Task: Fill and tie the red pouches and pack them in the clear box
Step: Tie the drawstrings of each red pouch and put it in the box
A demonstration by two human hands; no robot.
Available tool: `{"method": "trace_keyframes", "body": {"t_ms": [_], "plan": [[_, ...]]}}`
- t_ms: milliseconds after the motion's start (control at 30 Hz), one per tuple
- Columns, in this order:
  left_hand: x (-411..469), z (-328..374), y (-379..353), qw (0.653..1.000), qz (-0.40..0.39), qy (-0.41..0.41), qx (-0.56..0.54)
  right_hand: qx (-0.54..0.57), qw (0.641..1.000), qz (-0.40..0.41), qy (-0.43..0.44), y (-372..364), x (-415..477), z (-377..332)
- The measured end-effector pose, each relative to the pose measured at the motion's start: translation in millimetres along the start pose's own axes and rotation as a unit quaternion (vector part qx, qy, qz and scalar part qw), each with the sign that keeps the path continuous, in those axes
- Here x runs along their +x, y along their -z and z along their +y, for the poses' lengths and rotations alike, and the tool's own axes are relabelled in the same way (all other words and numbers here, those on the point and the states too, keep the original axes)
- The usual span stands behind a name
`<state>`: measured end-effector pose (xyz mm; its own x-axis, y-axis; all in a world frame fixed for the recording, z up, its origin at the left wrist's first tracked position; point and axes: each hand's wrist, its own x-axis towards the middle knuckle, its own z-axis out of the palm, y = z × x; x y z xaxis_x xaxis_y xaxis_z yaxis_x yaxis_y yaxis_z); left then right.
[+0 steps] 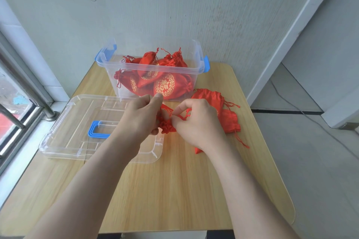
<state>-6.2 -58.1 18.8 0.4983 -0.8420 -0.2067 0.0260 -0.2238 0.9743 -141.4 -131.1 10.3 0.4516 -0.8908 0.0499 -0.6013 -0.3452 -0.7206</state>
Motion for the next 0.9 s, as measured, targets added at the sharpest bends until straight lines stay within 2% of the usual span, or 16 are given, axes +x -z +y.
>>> {"method": "trace_keyframes", "body": {"t_ms": [167,300,533,900], "plan": [[2.2,-2.1,-0.3,0.999,-0.016,0.008,0.034,0.074,0.997,-0.02,-0.016,3.4,-0.2,-1.3],[5.5,-6.3,0.0,0.998,-0.037,0.007,0.058,0.167,0.982,-0.085,-0.021,8.1,-1.9,-9.3],[5.1,-10.4,-2.2,0.993,-0.042,-0.024,0.111,0.151,0.985,-0.083,-0.014,10.7,-3.6,-9.8],[2.7,-12.3,-2.2,0.987,-0.064,-0.032,0.143,0.158,0.979,-0.099,-0.08,15.2,-3.9,-10.1]]}}
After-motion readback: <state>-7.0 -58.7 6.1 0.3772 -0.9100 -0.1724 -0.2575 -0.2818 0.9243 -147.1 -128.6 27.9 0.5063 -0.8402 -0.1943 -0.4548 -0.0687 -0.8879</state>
